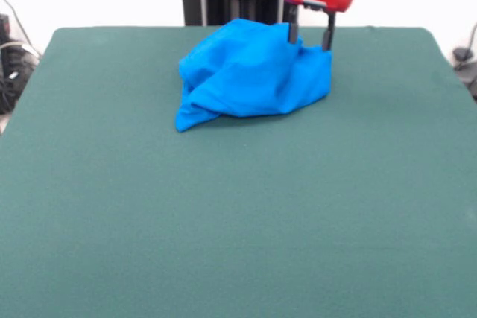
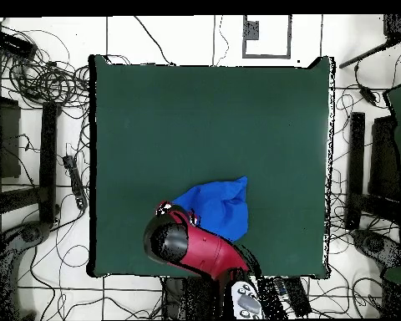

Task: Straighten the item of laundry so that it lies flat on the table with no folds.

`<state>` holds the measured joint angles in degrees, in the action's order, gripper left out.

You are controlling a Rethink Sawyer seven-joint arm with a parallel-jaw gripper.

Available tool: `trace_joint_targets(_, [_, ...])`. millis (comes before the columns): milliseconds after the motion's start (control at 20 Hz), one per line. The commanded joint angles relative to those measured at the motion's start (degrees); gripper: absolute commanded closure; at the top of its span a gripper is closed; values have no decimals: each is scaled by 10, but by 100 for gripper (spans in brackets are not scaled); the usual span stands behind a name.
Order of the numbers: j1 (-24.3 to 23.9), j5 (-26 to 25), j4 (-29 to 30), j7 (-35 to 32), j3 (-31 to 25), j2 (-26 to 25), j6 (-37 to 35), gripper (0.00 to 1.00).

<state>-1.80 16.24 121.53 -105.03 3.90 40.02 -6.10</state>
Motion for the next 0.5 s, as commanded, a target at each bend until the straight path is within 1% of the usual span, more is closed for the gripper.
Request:
trace_joint_targets(50, [24,40,26,-165,-33,-20,29,0])
trace_joint_targets(300, [25,38,26,-163,-34,-21,28,0])
trace_joint_targets(500, [37,43,29,-171,-36,-17,29,0])
